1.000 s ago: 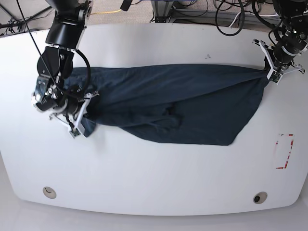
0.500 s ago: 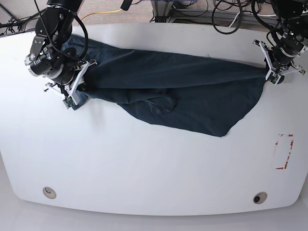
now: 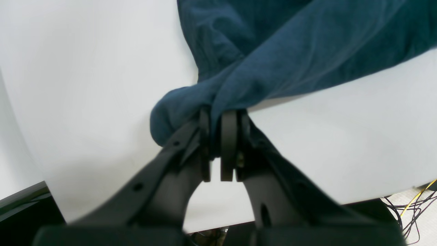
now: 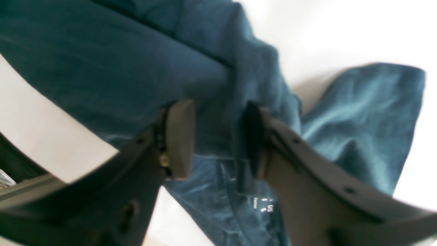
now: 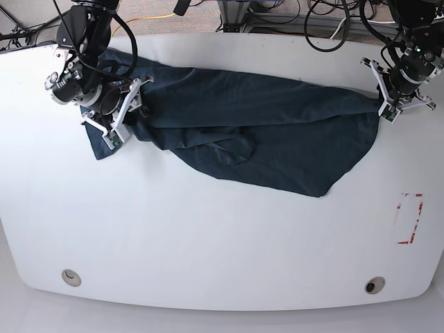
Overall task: Fold the T-shirt properly
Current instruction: 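Drag the held corner with the right gripper toward the left gripper's edge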
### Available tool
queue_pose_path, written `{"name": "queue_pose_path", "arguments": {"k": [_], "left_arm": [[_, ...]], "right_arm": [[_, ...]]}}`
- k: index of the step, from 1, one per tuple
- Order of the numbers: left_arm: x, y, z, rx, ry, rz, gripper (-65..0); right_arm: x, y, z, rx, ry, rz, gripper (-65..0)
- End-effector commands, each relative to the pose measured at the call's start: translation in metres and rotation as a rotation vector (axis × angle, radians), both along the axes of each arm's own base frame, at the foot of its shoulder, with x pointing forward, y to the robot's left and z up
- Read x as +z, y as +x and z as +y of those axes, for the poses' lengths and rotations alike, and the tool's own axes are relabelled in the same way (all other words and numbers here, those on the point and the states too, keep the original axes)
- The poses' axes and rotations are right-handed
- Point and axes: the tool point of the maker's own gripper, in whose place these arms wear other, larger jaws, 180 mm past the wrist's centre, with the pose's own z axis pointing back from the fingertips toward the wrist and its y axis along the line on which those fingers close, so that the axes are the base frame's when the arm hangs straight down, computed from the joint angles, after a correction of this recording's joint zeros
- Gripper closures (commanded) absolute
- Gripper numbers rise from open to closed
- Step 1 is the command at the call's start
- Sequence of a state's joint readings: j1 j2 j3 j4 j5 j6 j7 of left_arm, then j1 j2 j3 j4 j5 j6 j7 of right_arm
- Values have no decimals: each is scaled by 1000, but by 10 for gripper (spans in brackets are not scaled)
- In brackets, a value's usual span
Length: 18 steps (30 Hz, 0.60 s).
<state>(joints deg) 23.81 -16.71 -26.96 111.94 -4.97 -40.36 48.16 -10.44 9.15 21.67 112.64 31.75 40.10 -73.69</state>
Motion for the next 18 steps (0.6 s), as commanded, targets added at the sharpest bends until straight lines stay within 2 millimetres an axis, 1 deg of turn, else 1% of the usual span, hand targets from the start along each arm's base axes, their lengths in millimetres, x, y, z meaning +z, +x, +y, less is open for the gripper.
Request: {"name": "queue_pose_path", "arguments": {"k": [1, 3, 4, 7, 12, 13, 18], "left_arm": [[10, 6, 3, -7, 13, -32, 0], [10, 6, 3, -7, 13, -32, 0], [10, 6, 3, -7, 13, -32, 0], [9, 5, 3, -7, 12, -30, 0], [9, 6, 3, -8, 11, -31, 0], [9, 6, 3, -8, 11, -31, 0], [9, 6, 3, -8, 11, -31, 0]], "right_arm": [[14, 18, -9, -14, -49, -64, -303], [12, 20, -13, -24, -79, -60, -327], [15, 26, -14, -34, -91, -75, -341], [19, 33, -21, -48, -133, -88, -376], [18, 33, -27, -60, -154, -85, -431], [17, 33, -28, -62, -152, -81, -442], [-2, 28, -29, -69, -130, -19, -444]]}}
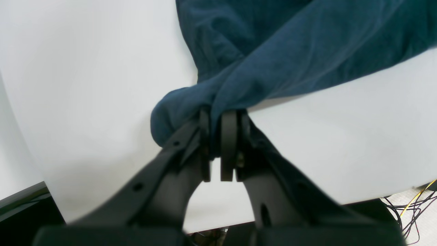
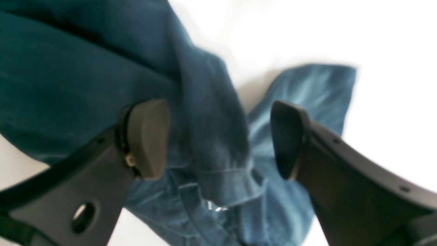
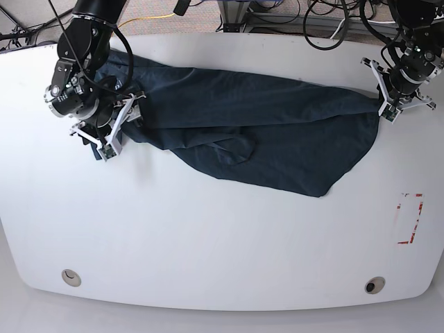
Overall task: Fold the T-shirt properly
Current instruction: 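Drag the held corner with the right gripper toward the left gripper's edge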
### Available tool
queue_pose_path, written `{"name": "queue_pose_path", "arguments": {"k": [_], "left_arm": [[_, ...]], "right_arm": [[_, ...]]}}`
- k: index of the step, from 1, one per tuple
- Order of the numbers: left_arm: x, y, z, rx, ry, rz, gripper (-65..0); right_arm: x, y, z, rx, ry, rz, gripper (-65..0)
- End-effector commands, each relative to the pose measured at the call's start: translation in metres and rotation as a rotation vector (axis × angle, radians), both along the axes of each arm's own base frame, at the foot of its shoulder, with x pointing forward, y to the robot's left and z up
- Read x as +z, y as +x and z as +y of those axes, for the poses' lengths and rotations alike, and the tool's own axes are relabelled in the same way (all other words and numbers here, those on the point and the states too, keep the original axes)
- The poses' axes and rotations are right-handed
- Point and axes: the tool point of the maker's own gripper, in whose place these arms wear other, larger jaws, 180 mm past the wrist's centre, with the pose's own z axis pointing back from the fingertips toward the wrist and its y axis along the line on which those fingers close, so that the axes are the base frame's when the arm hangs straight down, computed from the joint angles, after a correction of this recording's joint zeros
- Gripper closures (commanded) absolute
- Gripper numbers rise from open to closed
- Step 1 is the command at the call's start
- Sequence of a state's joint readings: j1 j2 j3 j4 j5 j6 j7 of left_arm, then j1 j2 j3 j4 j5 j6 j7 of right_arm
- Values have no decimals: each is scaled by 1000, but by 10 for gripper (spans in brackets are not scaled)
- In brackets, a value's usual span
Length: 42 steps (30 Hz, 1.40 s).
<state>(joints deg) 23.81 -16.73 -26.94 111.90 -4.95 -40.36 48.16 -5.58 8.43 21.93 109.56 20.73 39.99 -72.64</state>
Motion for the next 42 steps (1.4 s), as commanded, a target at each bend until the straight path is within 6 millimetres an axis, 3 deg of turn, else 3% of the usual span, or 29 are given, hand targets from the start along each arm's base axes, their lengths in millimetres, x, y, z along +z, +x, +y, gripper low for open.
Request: {"name": "queue_pose_path", "arguments": {"k": [1, 7, 10, 13, 15, 24, 30, 34, 36, 42], "left_arm": [[9, 6, 2, -8, 11, -32, 0], [9, 5, 3, -7, 10, -31, 0], [9, 5, 3, -7, 10, -31, 0], [9, 5, 3, -7, 10, -31, 0], [9, 5, 3, -7, 10, -31, 0], [9, 6, 3, -7, 10, -33, 0], [9, 6, 3, -7, 12, -33, 0], [9, 6, 3, -7, 12, -33, 0], [9, 6, 3, -7, 12, -33, 0], [5, 4, 4, -2, 7, -21, 0]], "right_arm": [[1, 4, -2, -2, 15, -13, -444], [-10, -2, 0, -7, 39, 24, -415], [-6, -6, 2, -1, 28, 12, -295], [2, -8, 3, 7, 11, -9, -133], [2, -10, 3, 8, 9, -5, -81], [-3, -18, 4, 10, 14, 14, -73], [3, -25, 16, 15, 150, -8, -282], [6, -25, 11, -12, 184, -20, -303], [3, -26, 8, -19, 165, -12, -263], [3, -25, 5, -25, 144, -11, -16]]}}
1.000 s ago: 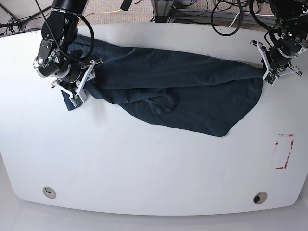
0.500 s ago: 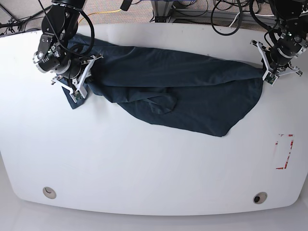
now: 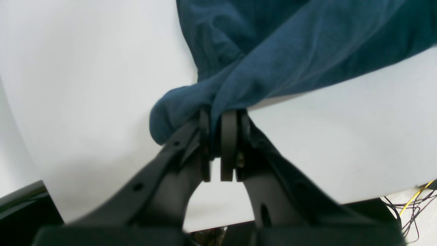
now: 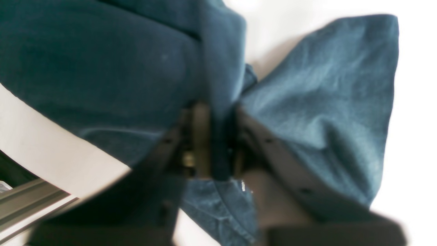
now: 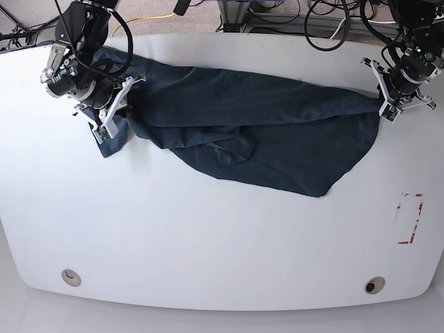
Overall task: Fold the T-shirt properly
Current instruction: 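Drag the held corner with the right gripper toward the left gripper's edge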
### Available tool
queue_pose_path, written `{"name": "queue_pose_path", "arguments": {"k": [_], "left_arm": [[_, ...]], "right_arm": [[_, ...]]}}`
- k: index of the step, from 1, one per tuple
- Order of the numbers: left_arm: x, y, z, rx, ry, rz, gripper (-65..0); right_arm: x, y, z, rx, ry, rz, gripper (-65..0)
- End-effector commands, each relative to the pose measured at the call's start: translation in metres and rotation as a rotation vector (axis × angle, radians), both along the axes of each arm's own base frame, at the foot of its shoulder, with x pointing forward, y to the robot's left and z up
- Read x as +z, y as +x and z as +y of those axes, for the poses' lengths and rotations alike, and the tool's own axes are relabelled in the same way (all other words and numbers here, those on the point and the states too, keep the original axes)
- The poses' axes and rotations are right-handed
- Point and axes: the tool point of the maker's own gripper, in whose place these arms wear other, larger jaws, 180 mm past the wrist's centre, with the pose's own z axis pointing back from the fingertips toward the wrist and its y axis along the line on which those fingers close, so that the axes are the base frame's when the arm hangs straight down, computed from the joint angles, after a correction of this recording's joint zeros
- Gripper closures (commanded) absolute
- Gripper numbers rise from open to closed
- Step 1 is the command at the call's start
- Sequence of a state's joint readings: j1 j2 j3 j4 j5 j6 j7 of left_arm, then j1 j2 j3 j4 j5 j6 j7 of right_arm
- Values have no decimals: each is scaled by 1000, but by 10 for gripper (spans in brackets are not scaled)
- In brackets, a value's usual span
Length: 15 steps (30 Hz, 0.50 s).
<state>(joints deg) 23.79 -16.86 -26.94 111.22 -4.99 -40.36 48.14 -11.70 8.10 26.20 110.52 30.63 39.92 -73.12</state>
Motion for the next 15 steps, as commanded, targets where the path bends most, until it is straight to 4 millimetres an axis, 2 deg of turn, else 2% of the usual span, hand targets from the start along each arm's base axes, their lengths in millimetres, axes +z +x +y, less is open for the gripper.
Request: {"name": "queue_pose_path", "arguments": {"k": [1, 8, 12, 15], "left_arm": [[8, 6, 2, -7, 9, -30, 0], [15, 15, 3, -5, 10, -58, 0], [18, 17, 3, -4, 9, -70, 0], [28, 31, 3, -3, 10, -113, 0]], "right_arm": [[9, 7, -2, 2, -4, -42, 0], [14, 8, -2, 5, -10, -58, 0], [23, 1, -15, -33, -39, -77, 0], [25, -2, -27, -70, -54, -83, 0]]}}
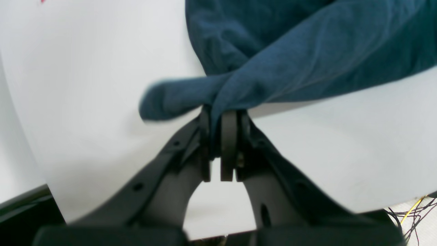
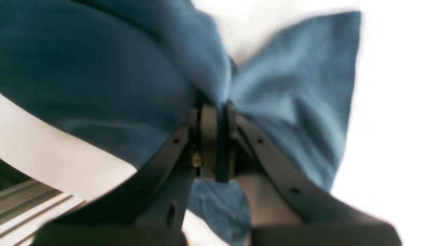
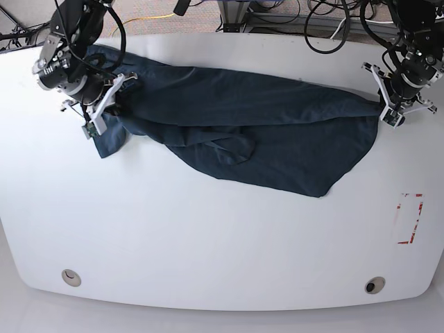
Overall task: Fold the T-shirt properly
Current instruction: 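Drag the held corner with the right gripper toward the left gripper's edge, then lift the shirt with both grippers and shake it out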
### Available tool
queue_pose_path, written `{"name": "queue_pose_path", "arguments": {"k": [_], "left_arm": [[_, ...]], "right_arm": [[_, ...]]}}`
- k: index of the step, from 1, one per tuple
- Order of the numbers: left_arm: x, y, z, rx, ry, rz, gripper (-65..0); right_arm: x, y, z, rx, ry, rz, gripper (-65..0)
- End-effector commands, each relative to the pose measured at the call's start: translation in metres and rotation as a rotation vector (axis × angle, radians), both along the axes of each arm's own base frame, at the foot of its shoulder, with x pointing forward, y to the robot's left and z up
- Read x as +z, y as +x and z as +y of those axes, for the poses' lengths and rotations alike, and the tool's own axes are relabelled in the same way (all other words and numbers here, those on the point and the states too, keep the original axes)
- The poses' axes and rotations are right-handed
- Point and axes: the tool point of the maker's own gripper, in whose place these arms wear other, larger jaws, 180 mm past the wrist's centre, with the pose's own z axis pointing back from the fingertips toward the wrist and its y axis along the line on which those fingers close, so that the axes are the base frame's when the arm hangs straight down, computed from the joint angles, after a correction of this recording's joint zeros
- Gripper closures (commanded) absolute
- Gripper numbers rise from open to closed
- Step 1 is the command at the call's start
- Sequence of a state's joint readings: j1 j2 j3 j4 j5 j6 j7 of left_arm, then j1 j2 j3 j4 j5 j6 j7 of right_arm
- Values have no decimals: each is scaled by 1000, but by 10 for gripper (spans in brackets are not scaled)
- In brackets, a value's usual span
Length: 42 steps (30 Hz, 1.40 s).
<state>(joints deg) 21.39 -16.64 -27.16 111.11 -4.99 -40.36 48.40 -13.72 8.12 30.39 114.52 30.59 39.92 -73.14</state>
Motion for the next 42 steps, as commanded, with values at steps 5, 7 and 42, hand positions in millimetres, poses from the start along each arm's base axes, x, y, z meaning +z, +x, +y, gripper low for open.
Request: {"name": "queue_pose_path", "arguments": {"k": [5, 7, 42], "left_arm": [[38, 39, -8, -17, -7, -155, 0], [52, 54, -15, -14, -24, -218, 0], [382, 210, -40, -25, 197, -947, 0]], "right_arm": [[24, 16, -26, -70, -25, -94, 0], [33, 28, -29, -73, -38, -126, 0], [354, 256, -70, 72, -237, -673, 0]]}}
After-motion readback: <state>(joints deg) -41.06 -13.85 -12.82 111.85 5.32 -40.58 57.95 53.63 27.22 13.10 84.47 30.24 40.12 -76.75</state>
